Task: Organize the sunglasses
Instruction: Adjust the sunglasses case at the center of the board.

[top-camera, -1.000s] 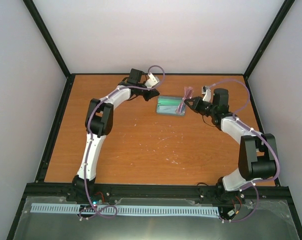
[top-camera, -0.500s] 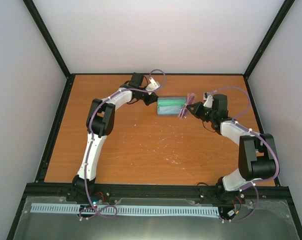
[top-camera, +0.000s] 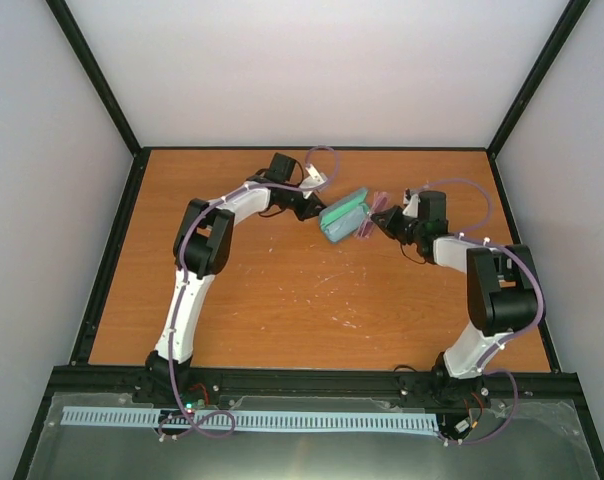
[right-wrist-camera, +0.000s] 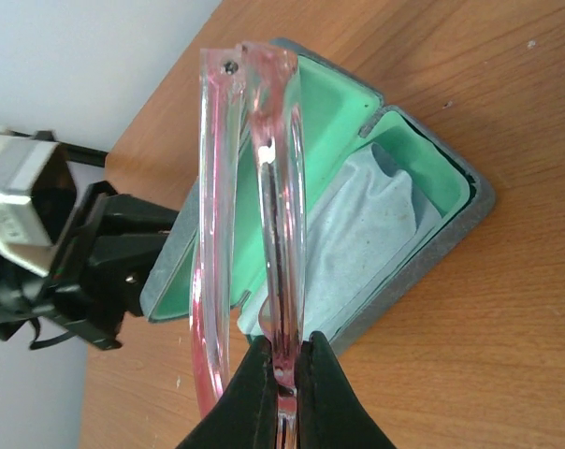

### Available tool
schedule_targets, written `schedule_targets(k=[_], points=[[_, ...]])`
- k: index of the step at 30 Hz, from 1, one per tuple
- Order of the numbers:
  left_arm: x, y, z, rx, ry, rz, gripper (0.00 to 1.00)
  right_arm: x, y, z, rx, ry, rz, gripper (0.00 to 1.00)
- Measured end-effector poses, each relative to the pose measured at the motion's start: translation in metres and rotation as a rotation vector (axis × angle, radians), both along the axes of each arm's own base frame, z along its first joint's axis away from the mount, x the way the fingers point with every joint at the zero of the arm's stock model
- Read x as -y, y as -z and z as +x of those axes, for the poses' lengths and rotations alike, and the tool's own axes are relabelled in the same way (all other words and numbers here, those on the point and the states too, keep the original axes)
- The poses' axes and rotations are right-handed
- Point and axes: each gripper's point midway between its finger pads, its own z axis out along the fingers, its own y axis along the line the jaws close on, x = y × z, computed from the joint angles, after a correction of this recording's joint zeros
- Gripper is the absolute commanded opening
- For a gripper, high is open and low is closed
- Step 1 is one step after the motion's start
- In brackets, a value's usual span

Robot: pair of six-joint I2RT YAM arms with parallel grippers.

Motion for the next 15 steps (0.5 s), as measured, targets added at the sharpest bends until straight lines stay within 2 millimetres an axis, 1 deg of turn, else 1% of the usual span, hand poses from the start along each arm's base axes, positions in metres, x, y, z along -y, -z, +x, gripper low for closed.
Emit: schedule_targets(k=[4, 7, 11, 15], points=[[0.004, -0.014, -0.003, 0.005, 0.006, -0.029, 0.12, -0.002, 0.011, 0.007, -0.024, -0.007, 0.005, 0.03], [0.006, -0.019, -0.003, 0.006, 0.009, -0.047, 0.12, -0.006, 0.017, 0.012, -0.035, -0.013, 0.009, 0.03], [0.007, -0.017, -0.006, -0.014, 0.009, -0.061, 0.12, -0.014, 0.02, 0.02, -0.038, -0.023, 0.028, 0.03], [0.008, -0.013, -0.011, -0.034, 0.014, -0.066, 0.12, -0.02, 0.025, 0.023, -0.049, -0.026, 0.072, 0.03]])
